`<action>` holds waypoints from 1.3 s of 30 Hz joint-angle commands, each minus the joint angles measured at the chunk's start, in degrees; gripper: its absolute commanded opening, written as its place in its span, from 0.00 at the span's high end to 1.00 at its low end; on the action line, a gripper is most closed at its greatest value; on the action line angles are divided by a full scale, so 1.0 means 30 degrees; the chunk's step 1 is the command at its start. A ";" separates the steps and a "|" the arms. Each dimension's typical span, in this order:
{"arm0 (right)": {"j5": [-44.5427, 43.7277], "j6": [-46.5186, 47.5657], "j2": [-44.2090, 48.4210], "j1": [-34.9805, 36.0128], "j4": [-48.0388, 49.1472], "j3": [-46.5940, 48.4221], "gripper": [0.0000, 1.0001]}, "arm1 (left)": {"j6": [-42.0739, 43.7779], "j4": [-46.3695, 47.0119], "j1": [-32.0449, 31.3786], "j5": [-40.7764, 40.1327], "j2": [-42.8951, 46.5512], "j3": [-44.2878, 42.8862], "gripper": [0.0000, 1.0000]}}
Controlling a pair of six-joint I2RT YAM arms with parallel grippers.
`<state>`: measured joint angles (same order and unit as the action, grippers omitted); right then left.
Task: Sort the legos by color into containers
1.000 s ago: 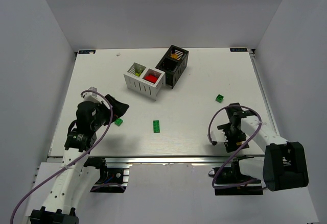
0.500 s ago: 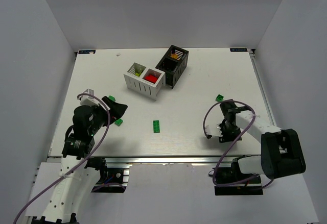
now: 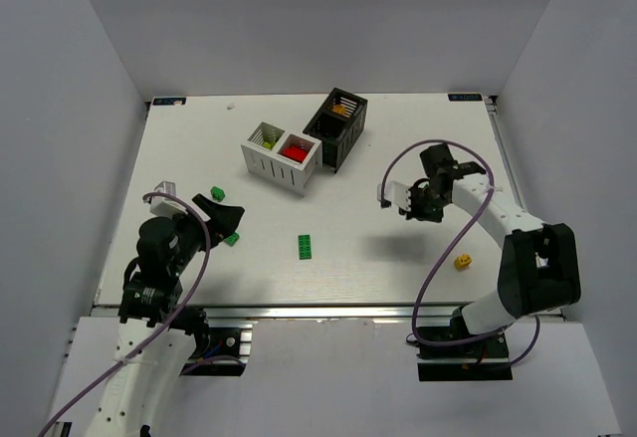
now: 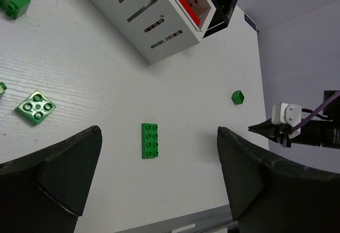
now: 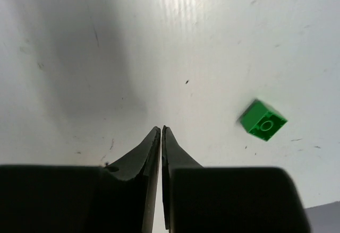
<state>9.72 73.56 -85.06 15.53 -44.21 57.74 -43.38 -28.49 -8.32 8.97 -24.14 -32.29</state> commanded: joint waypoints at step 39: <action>-0.7778 0.1757 0.1866 -0.0196 -0.3930 -0.5206 0.13 | -0.0395 0.3961 0.0106 0.0292 -0.0714 0.2327 0.02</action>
<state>-11.29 75.46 -80.90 15.11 -57.41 45.04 -43.57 -17.54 -8.32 10.48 -27.75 -25.71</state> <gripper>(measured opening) 0.875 0.981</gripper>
